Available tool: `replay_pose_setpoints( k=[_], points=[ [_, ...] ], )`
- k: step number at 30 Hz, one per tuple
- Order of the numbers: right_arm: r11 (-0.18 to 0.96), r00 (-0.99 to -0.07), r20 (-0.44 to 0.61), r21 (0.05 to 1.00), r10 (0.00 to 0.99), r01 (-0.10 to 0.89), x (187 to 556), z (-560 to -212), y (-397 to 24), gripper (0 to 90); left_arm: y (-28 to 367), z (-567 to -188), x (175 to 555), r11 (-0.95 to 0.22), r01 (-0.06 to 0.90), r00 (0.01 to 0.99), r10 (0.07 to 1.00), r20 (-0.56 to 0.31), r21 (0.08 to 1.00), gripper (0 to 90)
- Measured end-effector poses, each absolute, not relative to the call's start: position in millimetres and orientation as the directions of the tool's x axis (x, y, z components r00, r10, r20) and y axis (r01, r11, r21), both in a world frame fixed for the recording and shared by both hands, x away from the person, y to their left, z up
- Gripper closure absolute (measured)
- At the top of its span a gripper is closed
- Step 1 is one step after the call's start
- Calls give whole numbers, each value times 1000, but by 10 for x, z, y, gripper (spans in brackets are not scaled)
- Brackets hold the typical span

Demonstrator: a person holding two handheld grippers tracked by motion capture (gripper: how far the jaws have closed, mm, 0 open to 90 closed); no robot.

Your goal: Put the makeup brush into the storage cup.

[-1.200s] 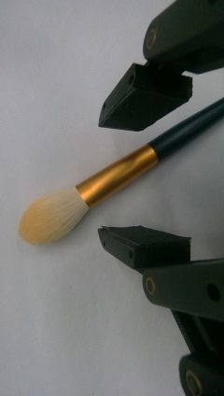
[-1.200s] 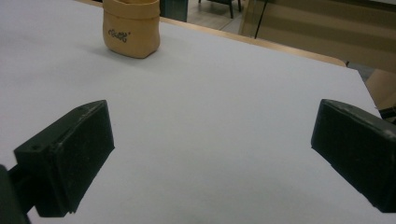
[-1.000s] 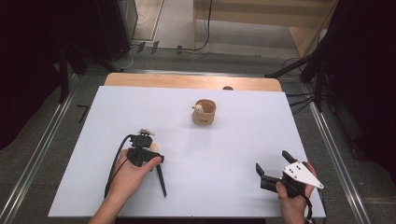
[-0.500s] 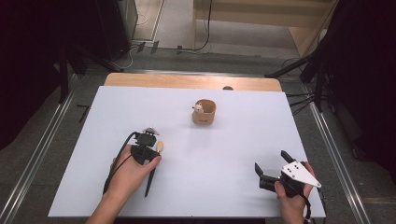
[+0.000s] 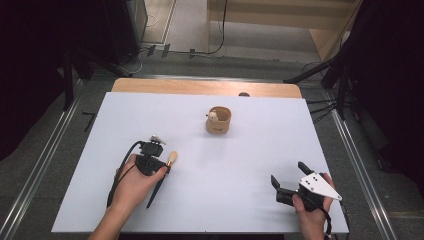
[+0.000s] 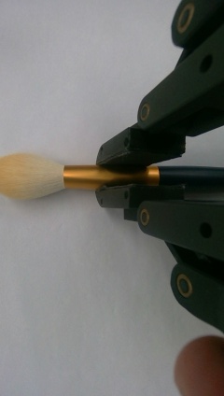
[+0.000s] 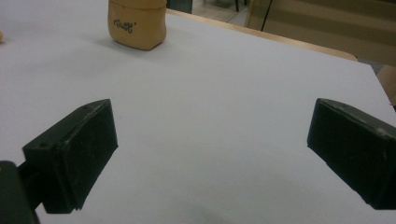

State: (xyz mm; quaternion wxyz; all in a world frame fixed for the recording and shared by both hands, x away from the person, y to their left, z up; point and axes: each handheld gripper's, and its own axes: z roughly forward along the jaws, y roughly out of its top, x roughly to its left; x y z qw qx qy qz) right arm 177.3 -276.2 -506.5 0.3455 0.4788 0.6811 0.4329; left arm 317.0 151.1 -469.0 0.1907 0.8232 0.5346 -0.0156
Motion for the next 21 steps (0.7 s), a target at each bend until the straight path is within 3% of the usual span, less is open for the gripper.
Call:
replay_pose_setpoints(
  k=[5,11,21],
  points=[
    [156,-302,-48,924,952,348,1763,-5044,-2757,25,1636,-4579,3161,-316,859,460,822,-337,402,798],
    [162,-314,-51,926,948,340,1764,-4988,-2715,25,1710,-4448,3047,-279,784,536,755,-378,555,799],
    [133,-371,-12,944,929,302,1881,-4717,-2601,25,1898,-4340,2977,-156,707,611,625,-485,689,799]
  ],
)
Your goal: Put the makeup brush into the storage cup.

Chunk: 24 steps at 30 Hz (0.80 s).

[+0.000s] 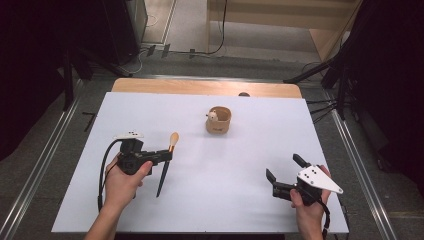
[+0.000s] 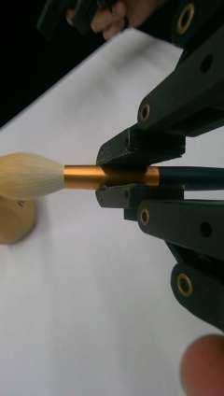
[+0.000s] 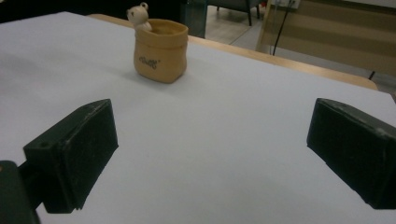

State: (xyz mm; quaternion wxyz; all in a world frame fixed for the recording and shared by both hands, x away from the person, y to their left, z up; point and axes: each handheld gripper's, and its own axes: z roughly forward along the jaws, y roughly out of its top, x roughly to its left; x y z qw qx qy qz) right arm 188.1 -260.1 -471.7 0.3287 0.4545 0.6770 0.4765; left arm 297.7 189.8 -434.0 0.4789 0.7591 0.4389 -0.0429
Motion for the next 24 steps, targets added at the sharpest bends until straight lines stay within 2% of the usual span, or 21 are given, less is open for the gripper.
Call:
replay_pose_setpoints(
  k=[6,7,13,24],
  points=[
    [147,-442,-6,947,897,286,1989,-4564,-2446,53,1933,-4301,2948,-107,645,652,592,-473,756,799],
    [167,-488,-13,947,873,274,2046,-4498,-2355,64,1935,-4296,2943,-101,639,660,580,-476,762,799],
    [180,-582,-1,951,813,251,2224,-4275,-2028,67,1910,-4258,2902,-66,581,708,533,-464,811,799],
    [147,-677,65,957,733,250,2402,-4055,-1687,70,1863,-4194,2851,-23,522,757,473,-451,852,799]
  ],
)
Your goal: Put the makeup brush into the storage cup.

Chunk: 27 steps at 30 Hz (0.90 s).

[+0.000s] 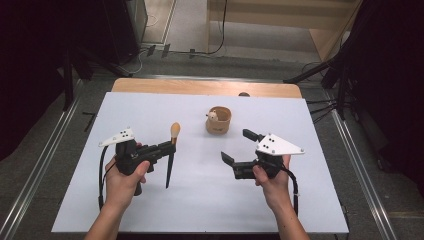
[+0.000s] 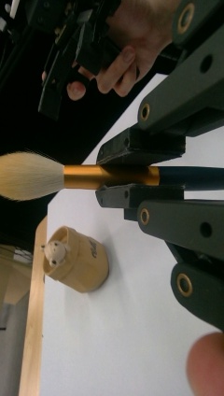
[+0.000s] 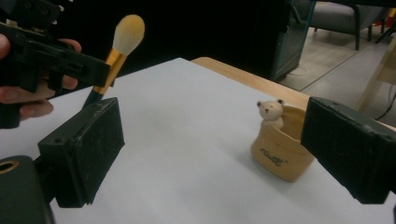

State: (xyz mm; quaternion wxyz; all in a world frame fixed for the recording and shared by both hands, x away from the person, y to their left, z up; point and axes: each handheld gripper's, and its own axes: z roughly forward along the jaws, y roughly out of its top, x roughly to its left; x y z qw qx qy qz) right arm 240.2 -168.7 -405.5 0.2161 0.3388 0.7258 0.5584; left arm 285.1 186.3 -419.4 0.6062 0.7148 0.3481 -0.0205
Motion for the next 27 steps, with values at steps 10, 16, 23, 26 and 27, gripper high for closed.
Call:
replay_pose_setpoints(
  k=[10,16,23,26,27],
  points=[
    [97,-754,195,941,627,324,2382,-4149,-1533,138,1776,-4136,2770,-3,455,812,413,-413,891,799],
    [107,-799,235,931,553,348,2349,-4165,-1442,208,1728,-4130,2735,8,436,830,381,-406,900,798],
    [79,-829,343,905,442,417,2370,-4219,-1322,329,1661,-4132,2697,20,434,841,349,-413,901,798],
    [69,-826,367,898,428,435,2378,-4241,-1299,369,1643,-4125,2681,30,432,846,331,-417,901,798],
    [65,-824,374,895,426,441,2380,-4251,-1284,387,1634,-4121,2671,37,431,850,319,-420,901,798]
  ],
)
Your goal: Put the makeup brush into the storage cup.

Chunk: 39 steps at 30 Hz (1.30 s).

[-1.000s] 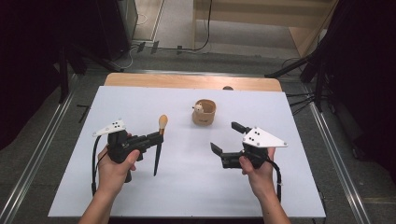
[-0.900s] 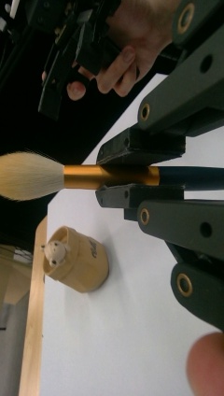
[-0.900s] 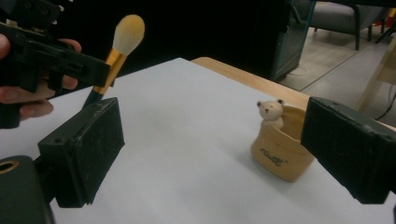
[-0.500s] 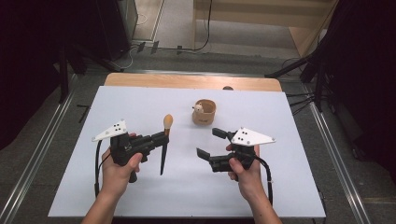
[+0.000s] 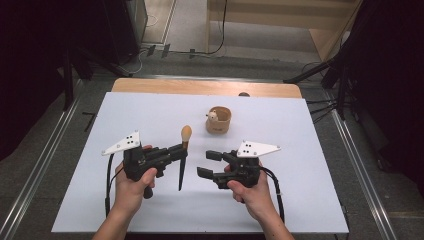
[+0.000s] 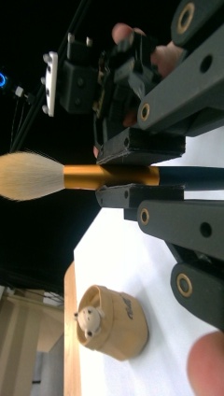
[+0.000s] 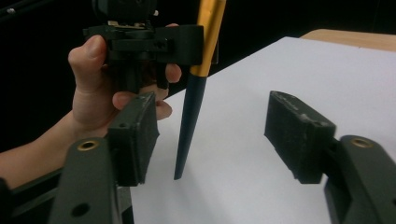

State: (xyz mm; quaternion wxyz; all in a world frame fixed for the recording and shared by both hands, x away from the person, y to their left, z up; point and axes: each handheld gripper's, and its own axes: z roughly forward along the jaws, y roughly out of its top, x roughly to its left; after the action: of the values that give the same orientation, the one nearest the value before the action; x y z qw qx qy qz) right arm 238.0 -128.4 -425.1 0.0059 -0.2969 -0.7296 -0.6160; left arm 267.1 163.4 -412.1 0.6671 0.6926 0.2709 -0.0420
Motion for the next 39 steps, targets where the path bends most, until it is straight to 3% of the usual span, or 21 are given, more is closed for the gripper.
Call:
replay_pose_setpoints(
  k=[16,39],
  points=[
    [32,-813,491,850,313,526,2410,-4301,-1184,635,1464,-4107,2563,33,411,881,242,-406,911,798],
    [41,-828,482,857,286,513,2398,-4294,-1176,795,1402,-4130,2543,21,411,888,218,-405,911,798]
  ],
)
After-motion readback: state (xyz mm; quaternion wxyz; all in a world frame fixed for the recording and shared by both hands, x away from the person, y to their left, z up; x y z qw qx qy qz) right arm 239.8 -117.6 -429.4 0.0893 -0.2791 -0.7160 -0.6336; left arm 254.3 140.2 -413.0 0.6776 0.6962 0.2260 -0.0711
